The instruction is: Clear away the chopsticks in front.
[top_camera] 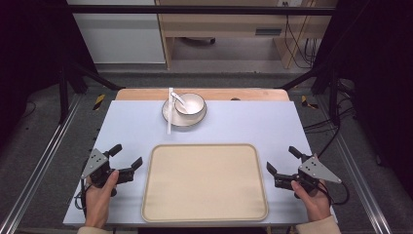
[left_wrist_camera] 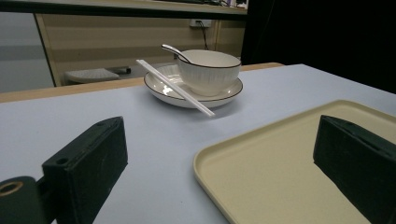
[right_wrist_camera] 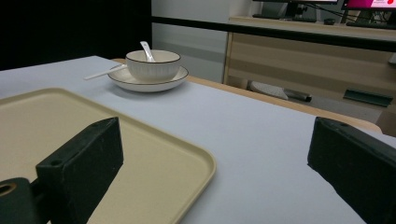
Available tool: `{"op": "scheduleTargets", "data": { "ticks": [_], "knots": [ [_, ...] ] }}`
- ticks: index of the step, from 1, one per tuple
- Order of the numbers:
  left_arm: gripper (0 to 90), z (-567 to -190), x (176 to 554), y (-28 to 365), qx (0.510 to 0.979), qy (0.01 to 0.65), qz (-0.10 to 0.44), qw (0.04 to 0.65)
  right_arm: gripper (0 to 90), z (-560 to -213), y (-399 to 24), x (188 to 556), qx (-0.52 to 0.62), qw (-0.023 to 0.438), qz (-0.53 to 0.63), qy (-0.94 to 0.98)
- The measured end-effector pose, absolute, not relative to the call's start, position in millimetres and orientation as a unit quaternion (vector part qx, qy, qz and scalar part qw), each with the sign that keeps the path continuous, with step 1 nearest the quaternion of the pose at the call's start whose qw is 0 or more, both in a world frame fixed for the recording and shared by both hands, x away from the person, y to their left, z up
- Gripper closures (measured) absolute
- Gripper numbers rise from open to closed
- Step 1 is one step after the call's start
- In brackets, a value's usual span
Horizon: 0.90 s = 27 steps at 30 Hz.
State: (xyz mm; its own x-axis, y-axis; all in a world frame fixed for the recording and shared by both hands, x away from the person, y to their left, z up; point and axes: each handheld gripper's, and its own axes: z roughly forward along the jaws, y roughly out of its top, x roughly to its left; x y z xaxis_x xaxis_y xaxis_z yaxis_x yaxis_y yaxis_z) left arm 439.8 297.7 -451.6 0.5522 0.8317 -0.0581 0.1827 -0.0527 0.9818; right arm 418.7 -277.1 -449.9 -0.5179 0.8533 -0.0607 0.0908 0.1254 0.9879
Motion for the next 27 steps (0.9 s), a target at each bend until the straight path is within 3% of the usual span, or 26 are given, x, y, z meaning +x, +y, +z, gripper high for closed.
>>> {"op": "scheduleTargets", "data": {
  "ticks": [12,27],
  "knots": [
    [3.3,-451.4,439.0,293.7,0.679,0.372,0.275,0.57,2.7,-451.0,-277.5,418.6,0.353,0.339,0.557,0.671],
    [3.6,-441.3,455.4,261.5,0.742,0.35,0.26,0.51,2.3,-452.9,-268.3,417.5,0.345,0.341,0.539,0.688]
  ]
}}
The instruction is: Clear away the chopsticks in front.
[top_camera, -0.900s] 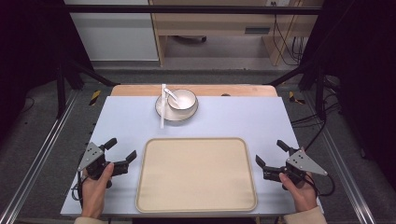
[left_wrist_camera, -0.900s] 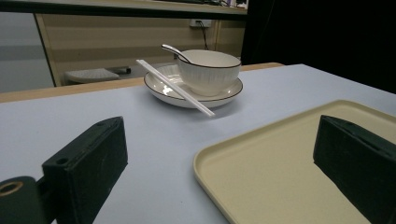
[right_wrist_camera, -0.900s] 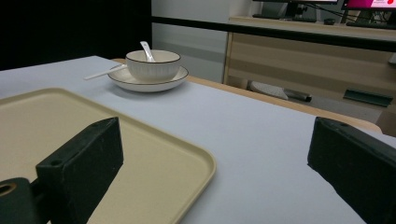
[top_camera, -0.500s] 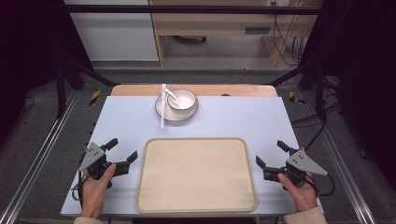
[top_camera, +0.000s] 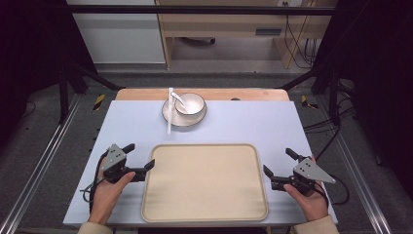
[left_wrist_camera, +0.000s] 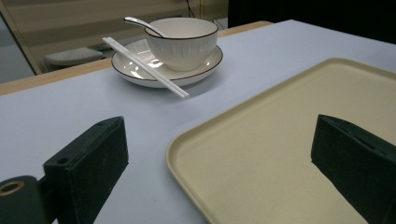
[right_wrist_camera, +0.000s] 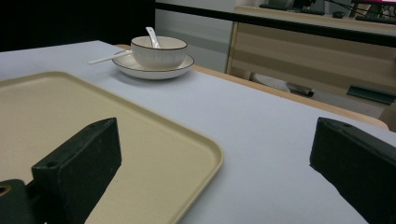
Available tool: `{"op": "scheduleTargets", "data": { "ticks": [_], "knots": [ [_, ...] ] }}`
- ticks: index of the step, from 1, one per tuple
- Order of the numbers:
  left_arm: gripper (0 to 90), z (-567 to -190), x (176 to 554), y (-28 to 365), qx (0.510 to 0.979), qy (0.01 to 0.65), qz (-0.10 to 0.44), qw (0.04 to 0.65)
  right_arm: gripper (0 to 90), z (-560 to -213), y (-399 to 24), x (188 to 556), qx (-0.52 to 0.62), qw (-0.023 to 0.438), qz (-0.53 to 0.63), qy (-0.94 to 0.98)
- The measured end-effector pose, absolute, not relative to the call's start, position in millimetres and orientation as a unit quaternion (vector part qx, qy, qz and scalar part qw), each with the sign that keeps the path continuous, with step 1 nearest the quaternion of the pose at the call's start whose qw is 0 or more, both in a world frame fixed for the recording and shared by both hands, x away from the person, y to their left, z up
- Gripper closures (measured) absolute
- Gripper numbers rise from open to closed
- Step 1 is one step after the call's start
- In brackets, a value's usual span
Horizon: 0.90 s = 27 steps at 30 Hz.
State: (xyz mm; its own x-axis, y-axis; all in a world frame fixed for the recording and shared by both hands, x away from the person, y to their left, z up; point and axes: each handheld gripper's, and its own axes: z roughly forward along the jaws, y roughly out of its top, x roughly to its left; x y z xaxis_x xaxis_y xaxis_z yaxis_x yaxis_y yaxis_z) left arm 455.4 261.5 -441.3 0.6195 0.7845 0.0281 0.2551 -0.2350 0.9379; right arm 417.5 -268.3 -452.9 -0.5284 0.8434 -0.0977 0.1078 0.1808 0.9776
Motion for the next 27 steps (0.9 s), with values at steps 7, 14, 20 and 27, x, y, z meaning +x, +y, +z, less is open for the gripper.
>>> {"op": "scheduleTargets", "data": {
  "ticks": [7,14,20,27],
  "knots": [
    [4.8,-420.0,485.0,244.8,0.765,0.34,0.27,0.476,2.3,-453.0,-266.5,416.8,0.345,0.339,0.539,0.689],
    [8.7,-404.0,516.6,225.6,0.787,0.334,0.281,0.436,2.6,-453.0,-265.6,416.2,0.342,0.338,0.54,0.69],
    [15.0,-394.7,541.7,214.1,0.792,0.347,0.293,0.408,2.6,-453.1,-263.7,416.0,0.341,0.335,0.541,0.692],
    [29.9,-392.5,570.9,205.5,0.771,0.394,0.292,0.406,2.7,-453.1,-263.4,416.1,0.34,0.333,0.543,0.692]
  ]
}}
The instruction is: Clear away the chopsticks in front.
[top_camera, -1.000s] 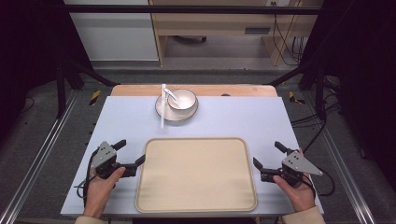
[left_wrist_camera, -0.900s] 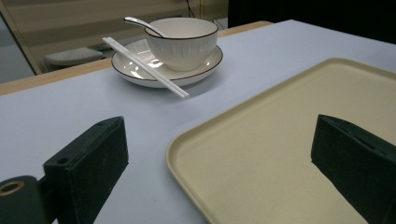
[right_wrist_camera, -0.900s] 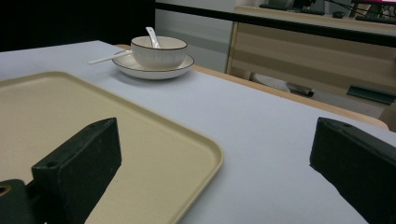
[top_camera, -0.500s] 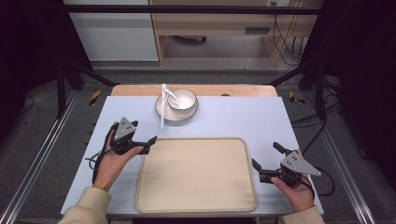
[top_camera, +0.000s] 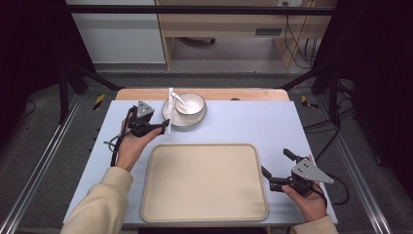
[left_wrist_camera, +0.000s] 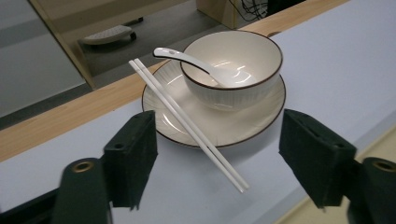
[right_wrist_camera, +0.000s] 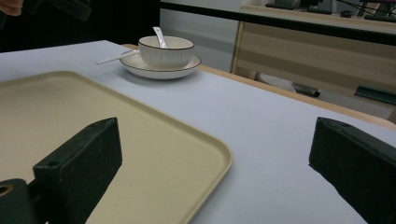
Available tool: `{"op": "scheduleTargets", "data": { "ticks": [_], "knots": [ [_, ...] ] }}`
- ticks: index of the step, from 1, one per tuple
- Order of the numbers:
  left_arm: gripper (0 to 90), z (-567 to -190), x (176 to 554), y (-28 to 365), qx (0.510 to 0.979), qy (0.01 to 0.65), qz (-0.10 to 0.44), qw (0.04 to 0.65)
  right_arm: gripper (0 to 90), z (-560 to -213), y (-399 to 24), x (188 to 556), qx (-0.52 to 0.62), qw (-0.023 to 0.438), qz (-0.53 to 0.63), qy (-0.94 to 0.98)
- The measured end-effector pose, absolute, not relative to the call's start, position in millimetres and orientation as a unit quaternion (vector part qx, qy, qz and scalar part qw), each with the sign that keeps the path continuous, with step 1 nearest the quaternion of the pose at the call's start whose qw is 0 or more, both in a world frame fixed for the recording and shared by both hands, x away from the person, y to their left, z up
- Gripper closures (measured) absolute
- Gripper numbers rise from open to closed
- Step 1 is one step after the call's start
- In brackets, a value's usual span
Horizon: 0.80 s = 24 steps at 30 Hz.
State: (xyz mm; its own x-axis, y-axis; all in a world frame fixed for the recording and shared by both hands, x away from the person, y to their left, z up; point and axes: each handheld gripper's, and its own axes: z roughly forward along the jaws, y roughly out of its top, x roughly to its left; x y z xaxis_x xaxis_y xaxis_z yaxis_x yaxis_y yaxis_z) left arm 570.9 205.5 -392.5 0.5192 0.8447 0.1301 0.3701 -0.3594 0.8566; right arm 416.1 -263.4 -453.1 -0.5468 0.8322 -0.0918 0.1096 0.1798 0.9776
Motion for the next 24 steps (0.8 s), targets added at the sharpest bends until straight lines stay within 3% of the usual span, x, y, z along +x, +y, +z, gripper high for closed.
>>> {"op": "scheduleTargets", "data": {
  "ticks": [12,24],
  "knots": [
    [46.5,-397.6,608.6,185.8,0.784,0.427,0.286,0.348,2.9,-452.7,-264.2,416.1,0.342,0.331,0.546,0.69],
    [61.9,-419.4,638.6,185.9,0.772,0.475,0.265,0.329,3.2,-452.8,-265.9,416.6,0.348,0.328,0.548,0.686]
  ]
}}
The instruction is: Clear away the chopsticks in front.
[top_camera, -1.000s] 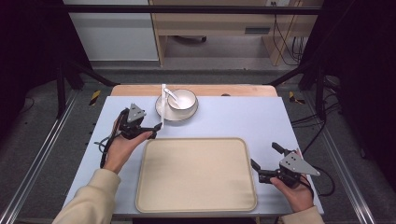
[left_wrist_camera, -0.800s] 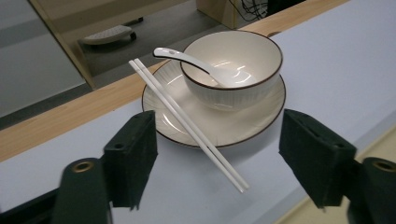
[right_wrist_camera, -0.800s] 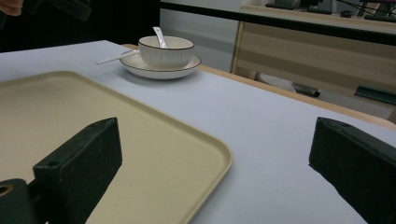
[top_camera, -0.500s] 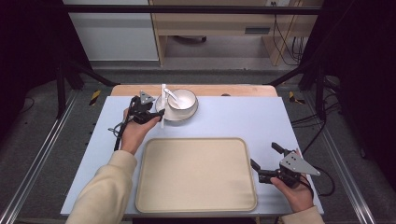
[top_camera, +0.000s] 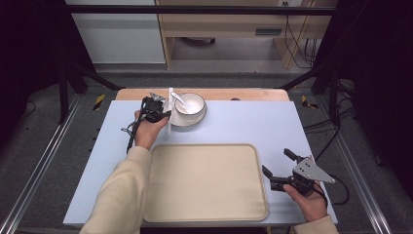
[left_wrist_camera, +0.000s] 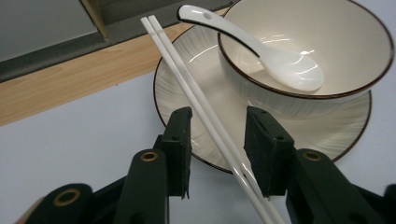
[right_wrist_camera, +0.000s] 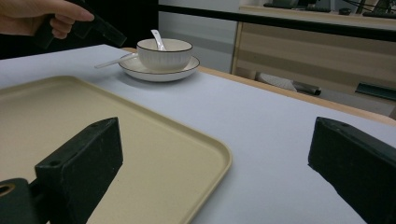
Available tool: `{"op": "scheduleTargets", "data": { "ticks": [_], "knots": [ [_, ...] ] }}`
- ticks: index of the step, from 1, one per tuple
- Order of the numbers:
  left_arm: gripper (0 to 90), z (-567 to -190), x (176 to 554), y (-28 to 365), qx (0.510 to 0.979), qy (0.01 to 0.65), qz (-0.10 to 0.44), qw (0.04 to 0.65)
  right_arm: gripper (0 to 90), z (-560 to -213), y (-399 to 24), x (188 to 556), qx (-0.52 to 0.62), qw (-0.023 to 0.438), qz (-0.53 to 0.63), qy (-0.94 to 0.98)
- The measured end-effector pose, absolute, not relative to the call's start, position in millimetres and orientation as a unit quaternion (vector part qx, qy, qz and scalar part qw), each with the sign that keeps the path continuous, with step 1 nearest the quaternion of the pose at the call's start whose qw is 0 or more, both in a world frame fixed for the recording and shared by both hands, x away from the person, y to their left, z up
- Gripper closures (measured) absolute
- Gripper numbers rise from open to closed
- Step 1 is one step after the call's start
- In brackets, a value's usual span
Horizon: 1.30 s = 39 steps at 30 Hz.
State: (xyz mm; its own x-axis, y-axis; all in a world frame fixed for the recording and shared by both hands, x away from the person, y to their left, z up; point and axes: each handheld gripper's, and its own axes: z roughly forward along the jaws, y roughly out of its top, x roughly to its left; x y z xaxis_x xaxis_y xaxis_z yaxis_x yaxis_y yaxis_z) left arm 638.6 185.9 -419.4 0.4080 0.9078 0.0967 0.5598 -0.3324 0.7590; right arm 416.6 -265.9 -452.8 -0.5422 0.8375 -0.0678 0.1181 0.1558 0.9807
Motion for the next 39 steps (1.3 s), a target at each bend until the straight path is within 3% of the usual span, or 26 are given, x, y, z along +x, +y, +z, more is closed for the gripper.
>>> {"op": "scheduleTargets", "data": {
  "ticks": [13,39],
  "knots": [
    [69.5,-436.4,650.5,184.7,0.76,0.505,0.233,0.335,3.4,-453.0,-267.5,417.0,0.353,0.326,0.549,0.684],
    [77.4,-451.5,659.6,177.6,0.736,0.544,0.235,0.328,3.6,-453.5,-268.0,416.8,0.356,0.322,0.55,0.683]
  ]
}}
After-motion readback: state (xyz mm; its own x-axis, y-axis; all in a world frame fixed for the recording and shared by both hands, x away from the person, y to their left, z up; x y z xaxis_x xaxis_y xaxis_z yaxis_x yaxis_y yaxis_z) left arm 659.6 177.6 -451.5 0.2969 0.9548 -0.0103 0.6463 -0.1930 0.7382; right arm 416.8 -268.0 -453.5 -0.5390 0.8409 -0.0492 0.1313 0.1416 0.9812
